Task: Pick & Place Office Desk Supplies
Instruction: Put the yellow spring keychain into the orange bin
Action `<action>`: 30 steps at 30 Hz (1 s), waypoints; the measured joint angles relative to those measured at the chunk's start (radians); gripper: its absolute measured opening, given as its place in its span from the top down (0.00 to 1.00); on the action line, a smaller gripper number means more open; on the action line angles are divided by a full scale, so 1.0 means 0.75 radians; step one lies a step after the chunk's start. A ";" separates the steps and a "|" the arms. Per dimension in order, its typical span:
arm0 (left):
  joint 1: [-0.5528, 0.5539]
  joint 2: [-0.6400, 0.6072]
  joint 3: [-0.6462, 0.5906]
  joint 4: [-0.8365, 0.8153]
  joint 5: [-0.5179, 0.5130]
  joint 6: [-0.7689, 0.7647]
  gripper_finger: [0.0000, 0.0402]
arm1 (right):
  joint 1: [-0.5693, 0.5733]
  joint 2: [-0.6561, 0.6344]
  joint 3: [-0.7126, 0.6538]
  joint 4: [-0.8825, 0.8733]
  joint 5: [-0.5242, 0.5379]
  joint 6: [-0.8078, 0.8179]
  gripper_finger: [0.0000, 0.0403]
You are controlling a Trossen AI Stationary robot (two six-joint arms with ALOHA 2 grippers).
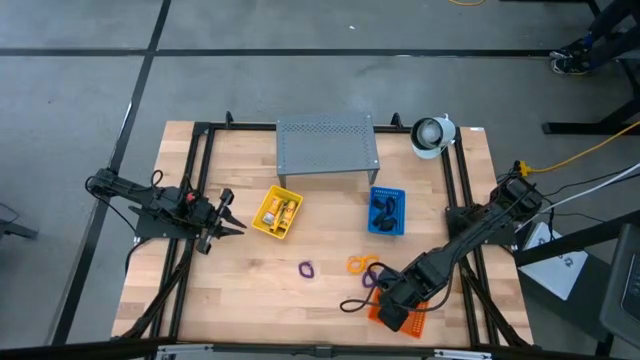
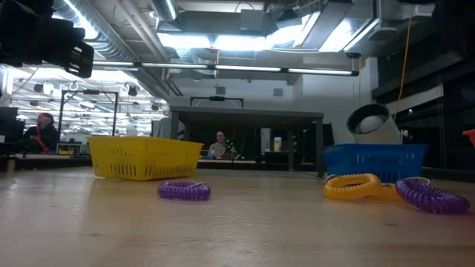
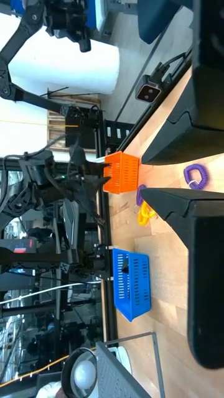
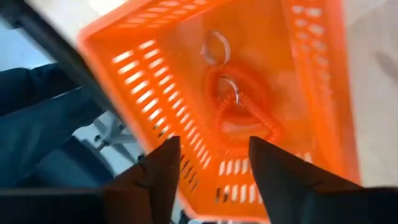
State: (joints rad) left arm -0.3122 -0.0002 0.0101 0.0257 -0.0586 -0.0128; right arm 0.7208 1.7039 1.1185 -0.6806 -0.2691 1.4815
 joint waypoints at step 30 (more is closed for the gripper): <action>0.000 0.000 -0.001 0.000 0.000 0.000 0.84 | -0.483 0.127 0.286 -0.002 0.233 -0.644 0.57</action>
State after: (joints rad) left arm -0.3122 -0.0002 0.0097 0.0256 -0.0588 -0.0130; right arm 0.3588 1.7988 1.3333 -0.6821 -0.0944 0.9988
